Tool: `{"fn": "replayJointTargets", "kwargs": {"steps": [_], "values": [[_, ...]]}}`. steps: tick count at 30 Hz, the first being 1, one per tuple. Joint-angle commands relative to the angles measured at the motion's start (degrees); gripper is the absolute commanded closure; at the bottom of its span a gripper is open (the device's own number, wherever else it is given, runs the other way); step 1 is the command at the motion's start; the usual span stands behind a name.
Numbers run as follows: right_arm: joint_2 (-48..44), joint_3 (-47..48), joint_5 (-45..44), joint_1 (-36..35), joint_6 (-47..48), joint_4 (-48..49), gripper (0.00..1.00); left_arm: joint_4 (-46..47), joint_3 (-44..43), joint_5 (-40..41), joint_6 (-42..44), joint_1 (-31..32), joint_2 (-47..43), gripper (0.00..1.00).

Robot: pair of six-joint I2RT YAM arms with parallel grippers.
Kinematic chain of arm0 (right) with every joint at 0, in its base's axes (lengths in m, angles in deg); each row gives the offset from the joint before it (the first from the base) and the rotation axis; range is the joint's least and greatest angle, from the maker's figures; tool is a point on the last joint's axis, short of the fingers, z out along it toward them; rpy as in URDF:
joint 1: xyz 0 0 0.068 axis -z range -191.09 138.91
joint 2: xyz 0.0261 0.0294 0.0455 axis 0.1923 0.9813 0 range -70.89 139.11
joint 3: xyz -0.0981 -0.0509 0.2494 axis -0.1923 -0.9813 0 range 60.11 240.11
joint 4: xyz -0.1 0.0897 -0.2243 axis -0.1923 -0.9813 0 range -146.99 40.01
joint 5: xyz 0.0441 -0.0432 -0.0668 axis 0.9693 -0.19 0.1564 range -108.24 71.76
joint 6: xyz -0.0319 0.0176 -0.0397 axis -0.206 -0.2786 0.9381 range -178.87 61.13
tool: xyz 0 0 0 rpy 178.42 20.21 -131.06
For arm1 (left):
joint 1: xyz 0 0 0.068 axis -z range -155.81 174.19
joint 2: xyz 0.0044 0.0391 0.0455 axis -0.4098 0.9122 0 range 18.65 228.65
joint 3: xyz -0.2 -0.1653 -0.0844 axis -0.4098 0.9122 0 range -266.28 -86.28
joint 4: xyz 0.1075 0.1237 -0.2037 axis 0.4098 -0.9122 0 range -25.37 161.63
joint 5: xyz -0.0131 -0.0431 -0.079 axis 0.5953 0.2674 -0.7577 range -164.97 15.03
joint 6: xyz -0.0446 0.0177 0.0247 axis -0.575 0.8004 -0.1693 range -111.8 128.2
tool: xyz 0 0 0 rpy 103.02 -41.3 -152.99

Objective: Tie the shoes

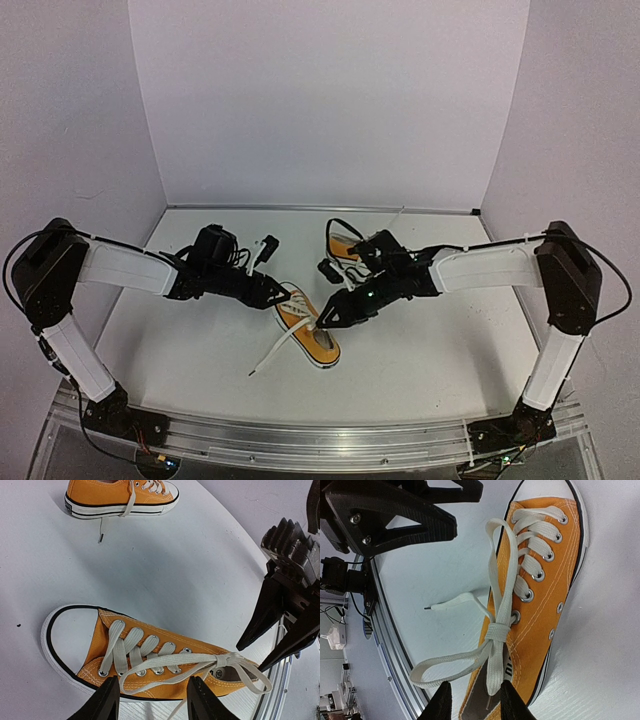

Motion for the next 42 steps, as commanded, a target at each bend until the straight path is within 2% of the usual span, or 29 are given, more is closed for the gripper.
{"fn": "replayJointTargets", "kwargs": {"steps": [1,7,9,12,15,33,42], "values": [[2.15,2.81,-0.62,-0.49,1.33,-0.88,0.69,0.67,0.46,-0.10,0.81,-0.20,-0.82,0.52],[3.11,3.44,-1.62,-0.57,1.72,-1.72,0.72,0.67,0.33,-0.10,0.81,-0.18,-0.78,0.53],[3.02,3.43,-1.84,-0.57,1.77,-1.87,0.78,0.68,0.26,-0.11,0.80,-0.21,-0.54,0.53],[2.32,3.17,-2.10,-0.56,1.84,-2.16,0.92,0.73,0.22,-0.18,0.58,-0.18,-0.27,0.53],[0.75,2.53,-2.30,-0.59,1.78,-2.31,1.00,1.08,0.44,-0.19,0.30,-0.19,0.02,0.52],[-5.06,-2.62,-6.08,-0.55,1.86,-4.39,1.00,2.34,-0.45,1.92,-1.81,-0.23,5.08,0.42],[-8.52,-6.01,-7.06,-0.26,1.35,-5.01,1.00,4.40,-0.43,1.22,-2.47,-0.31,5.64,0.45]]}}
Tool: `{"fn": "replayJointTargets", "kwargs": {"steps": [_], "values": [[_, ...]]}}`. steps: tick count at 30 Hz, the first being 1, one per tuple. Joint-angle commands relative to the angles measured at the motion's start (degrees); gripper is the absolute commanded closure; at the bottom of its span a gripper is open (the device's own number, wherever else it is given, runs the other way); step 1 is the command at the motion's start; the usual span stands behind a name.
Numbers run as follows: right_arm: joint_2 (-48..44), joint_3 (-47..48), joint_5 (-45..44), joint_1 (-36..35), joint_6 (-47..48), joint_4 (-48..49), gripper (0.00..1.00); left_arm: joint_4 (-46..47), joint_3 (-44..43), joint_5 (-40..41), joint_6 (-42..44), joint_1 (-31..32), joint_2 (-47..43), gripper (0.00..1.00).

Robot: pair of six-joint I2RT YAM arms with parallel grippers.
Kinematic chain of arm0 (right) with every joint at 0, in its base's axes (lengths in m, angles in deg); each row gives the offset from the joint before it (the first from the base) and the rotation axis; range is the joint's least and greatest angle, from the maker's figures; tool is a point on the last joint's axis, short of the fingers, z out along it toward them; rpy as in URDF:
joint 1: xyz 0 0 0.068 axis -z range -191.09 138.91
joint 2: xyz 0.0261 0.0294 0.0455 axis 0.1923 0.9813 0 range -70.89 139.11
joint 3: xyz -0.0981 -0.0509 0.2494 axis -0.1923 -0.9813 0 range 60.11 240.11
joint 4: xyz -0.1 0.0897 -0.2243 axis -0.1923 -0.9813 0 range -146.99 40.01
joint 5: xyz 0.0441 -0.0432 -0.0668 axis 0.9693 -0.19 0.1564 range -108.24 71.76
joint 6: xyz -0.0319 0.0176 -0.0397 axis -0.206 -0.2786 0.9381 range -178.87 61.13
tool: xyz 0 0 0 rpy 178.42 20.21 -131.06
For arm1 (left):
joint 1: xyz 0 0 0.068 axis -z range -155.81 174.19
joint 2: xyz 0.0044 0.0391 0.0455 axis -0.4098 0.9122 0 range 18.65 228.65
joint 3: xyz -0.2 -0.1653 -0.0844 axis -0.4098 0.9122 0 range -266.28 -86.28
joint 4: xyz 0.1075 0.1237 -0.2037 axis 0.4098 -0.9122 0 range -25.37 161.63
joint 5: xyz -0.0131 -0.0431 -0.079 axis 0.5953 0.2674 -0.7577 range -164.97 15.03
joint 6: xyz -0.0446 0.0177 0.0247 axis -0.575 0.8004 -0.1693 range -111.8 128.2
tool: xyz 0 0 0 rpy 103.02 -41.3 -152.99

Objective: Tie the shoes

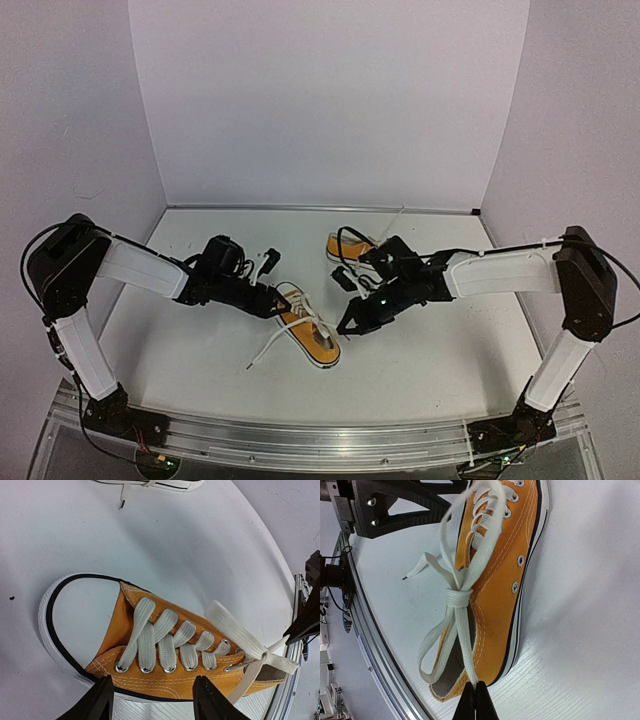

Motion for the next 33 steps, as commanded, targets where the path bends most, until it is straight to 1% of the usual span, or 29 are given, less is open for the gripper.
{"fn": "replayJointTargets", "kwargs": {"steps": [1,6,9,11,21,25,33], "values": [[-3.95,-1.45,-1.38,-0.10,0.13,-0.64,1.00,4.89,0.10,-0.84,-0.79,-0.32,-0.73,0.45],[-3.60,-1.18,-0.88,-0.14,0.29,-0.55,1.00,10.29,2.92,-4.11,-3.51,-0.31,-4.11,0.48],[-3.04,-0.84,-0.33,-0.08,0.36,-0.47,1.00,13.13,3.07,-6.24,-6.57,0.05,-4.05,0.49],[-3.15,-0.90,-0.27,-0.08,0.36,-0.47,1.00,13.36,2.65,-6.68,-7.14,0.51,-3.64,0.50],[-2.97,-0.76,0.16,-0.09,0.19,0.25,1.00,7.53,-3.40,-4.92,-5.53,4.30,-2.36,0.50],[-2.91,-0.48,0.27,-0.08,0.17,0.48,1.00,5.49,-4.74,-3.98,-4.49,5.77,-1.54,0.47],[-2.86,-0.38,0.42,-0.11,0.10,0.64,1.00,-5.59,-11.26,2.76,-0.44,8.97,1.18,0.46]]}}
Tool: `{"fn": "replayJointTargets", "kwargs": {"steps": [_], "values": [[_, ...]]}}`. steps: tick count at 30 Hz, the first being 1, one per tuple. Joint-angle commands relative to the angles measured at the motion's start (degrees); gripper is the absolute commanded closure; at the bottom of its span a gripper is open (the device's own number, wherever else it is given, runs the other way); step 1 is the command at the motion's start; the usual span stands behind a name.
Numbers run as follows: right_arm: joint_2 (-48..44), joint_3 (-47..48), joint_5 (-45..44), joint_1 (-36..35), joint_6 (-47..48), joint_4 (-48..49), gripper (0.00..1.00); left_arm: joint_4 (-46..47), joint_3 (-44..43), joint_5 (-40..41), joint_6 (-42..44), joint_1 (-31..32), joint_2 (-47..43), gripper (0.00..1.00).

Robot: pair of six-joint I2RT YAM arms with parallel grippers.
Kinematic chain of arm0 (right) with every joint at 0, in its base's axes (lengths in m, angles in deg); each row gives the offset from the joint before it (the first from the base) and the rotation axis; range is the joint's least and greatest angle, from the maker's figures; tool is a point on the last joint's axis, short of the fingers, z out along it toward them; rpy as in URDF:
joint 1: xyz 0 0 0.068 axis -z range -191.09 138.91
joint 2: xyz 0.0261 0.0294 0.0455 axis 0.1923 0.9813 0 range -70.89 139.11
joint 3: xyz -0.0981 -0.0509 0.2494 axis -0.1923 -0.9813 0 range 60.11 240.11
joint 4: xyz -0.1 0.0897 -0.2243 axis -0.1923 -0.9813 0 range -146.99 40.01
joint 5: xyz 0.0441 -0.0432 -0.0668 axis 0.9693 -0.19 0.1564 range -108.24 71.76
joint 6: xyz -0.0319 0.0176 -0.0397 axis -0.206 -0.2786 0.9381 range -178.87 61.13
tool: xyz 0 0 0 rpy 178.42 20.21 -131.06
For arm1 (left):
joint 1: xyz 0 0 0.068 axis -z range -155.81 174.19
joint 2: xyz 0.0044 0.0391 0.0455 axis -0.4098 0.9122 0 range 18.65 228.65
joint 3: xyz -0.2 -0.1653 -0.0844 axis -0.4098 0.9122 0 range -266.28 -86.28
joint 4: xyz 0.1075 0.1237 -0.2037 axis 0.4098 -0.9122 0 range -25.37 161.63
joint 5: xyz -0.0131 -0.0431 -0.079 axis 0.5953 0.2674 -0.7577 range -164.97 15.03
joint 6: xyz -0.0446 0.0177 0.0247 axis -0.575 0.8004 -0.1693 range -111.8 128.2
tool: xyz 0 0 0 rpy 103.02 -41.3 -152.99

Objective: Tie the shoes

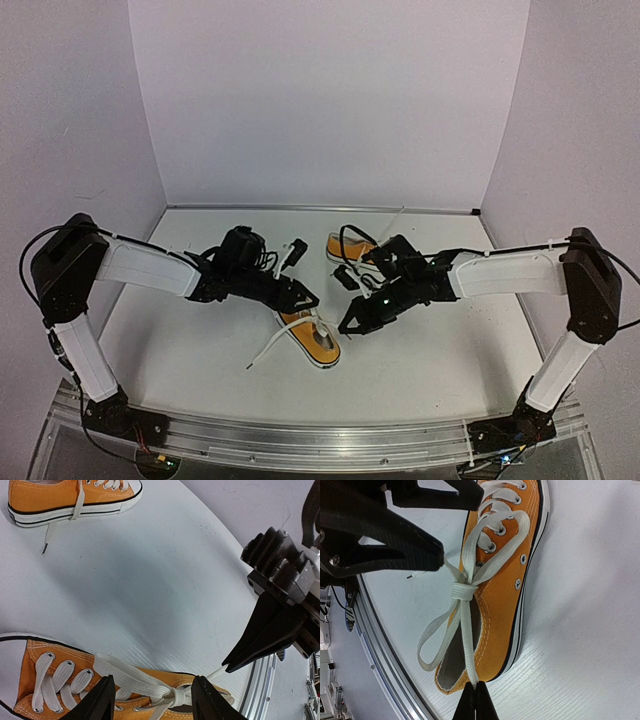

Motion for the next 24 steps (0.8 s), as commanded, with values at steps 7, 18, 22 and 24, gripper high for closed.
{"fn": "replayJointTargets", "kwargs": {"steps": [7,18,22,24], "values": [[-0.53,0.90,0.58,-0.13,0.12,0.99,1.00,-11.57,-7.49,8.76,4.14,2.70,2.80,0.45],[-0.07,1.33,0.84,-0.14,0.21,0.99,1.00,-16.71,-11.13,10.94,5.15,3.60,4.34,0.49],[0.00,1.27,0.97,-0.13,0.26,0.99,1.00,-15.83,-10.69,11.12,4.73,3.60,3.47,0.63],[0.00,1.11,1.01,-0.12,0.29,0.99,1.00,-15.00,-10.10,11.30,4.28,3.60,2.73,0.70]]}}
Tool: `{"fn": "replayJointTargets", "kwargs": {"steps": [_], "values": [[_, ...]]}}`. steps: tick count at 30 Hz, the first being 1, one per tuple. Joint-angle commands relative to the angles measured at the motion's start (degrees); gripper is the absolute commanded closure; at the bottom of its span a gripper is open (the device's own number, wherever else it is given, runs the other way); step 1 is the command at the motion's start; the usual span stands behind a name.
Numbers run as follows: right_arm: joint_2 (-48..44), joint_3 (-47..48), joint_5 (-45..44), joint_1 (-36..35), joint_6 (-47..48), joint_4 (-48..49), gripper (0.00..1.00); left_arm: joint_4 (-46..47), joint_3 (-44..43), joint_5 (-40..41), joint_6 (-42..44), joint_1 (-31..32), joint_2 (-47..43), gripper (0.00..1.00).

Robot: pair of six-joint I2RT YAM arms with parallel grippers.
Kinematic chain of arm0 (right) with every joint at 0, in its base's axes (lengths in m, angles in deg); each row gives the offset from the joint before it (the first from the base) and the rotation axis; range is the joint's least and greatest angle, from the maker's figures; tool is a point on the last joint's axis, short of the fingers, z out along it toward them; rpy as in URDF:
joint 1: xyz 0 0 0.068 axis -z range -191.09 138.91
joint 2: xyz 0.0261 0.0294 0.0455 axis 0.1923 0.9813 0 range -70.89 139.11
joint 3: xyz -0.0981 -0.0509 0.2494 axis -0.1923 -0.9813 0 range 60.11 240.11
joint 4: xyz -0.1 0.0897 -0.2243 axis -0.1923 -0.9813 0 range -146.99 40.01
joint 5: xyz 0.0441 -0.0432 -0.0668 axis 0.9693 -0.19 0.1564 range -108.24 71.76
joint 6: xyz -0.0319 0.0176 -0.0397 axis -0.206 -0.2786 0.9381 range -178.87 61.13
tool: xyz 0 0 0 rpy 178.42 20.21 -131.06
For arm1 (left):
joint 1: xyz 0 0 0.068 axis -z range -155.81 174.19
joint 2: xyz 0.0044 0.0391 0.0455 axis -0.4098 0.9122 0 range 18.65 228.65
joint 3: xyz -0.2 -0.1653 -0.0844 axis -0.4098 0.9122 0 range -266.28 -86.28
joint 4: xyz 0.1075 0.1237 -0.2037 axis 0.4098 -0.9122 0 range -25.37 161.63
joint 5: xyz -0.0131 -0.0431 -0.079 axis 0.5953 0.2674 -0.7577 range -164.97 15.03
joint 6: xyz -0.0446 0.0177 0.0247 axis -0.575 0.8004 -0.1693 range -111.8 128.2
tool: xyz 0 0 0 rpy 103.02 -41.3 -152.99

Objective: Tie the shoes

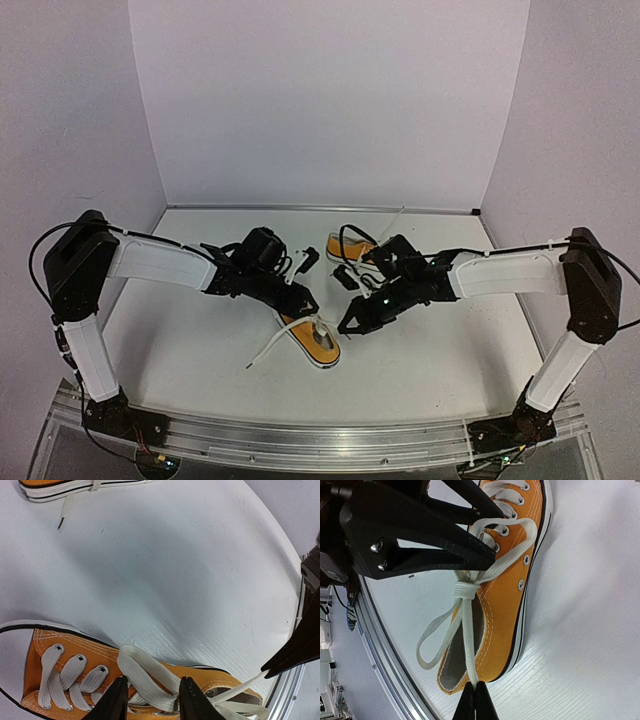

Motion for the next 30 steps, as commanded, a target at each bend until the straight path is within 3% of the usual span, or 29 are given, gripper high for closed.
{"fn": "replayJointTargets", "kwargs": {"steps": [1,6,11,30], "values": [[0.00,1.04,0.52,-0.12,0.27,0.77,1.00,1.09,-1.24,1.12,-0.41,0.27,-1.62,0.75],[-0.18,0.42,0.43,-0.14,0.41,0.68,1.00,1.57,0.14,3.34,-0.68,0.22,-4.31,0.92],[-0.59,-1.13,-0.07,-0.10,0.45,0.68,1.00,1.84,1.80,5.00,-0.60,-0.09,-6.57,0.99],[-6.09,-10.13,-3.07,3.91,0.15,0.10,1.00,3.37,5.26,5.56,-0.86,-2.27,-8.13,1.00]]}}
